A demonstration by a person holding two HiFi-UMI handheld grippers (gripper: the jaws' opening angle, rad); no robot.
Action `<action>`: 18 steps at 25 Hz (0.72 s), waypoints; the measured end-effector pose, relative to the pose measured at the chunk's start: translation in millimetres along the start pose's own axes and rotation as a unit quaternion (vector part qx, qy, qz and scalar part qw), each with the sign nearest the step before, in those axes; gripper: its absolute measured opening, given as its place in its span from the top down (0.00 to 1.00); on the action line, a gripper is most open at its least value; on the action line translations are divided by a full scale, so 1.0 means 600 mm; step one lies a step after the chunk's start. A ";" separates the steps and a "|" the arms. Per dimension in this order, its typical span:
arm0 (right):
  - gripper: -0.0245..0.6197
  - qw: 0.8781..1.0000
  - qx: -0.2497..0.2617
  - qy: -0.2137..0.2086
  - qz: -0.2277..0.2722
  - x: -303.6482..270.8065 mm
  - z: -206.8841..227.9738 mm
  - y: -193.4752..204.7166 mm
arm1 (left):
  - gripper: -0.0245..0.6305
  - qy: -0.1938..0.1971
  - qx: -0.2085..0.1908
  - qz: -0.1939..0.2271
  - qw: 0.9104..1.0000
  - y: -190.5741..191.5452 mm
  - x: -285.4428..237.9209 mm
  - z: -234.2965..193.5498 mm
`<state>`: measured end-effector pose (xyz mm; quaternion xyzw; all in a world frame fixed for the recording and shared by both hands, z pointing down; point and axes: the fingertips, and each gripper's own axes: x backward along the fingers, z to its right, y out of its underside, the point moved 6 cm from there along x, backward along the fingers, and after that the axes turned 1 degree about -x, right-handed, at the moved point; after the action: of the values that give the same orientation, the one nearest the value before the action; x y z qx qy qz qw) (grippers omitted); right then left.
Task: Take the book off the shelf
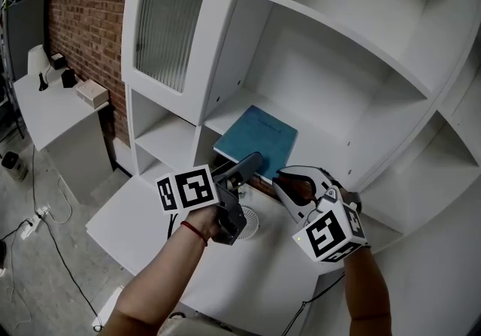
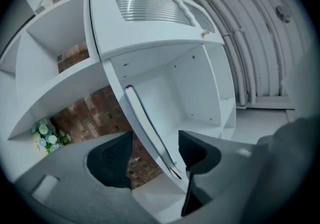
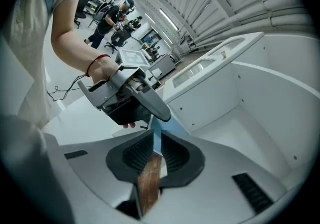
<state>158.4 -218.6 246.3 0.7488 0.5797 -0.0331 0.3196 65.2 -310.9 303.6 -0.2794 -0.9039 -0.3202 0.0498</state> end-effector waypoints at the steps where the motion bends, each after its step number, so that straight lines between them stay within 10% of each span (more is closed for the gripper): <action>1: 0.87 1.000 -0.001 0.001 0.000 0.001 0.001 0.001 | 0.55 -0.004 0.001 0.006 1.000 -0.002 -0.003 -0.001; 18: 0.87 1.000 -0.017 0.006 0.005 0.000 0.005 0.022 | 0.58 -0.044 0.022 0.039 0.998 0.001 -0.045 -0.019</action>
<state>171.0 -221.7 249.4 0.7463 0.5784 -0.0165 0.3290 87.5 -330.3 306.0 -0.3265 -0.9004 -0.2859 0.0286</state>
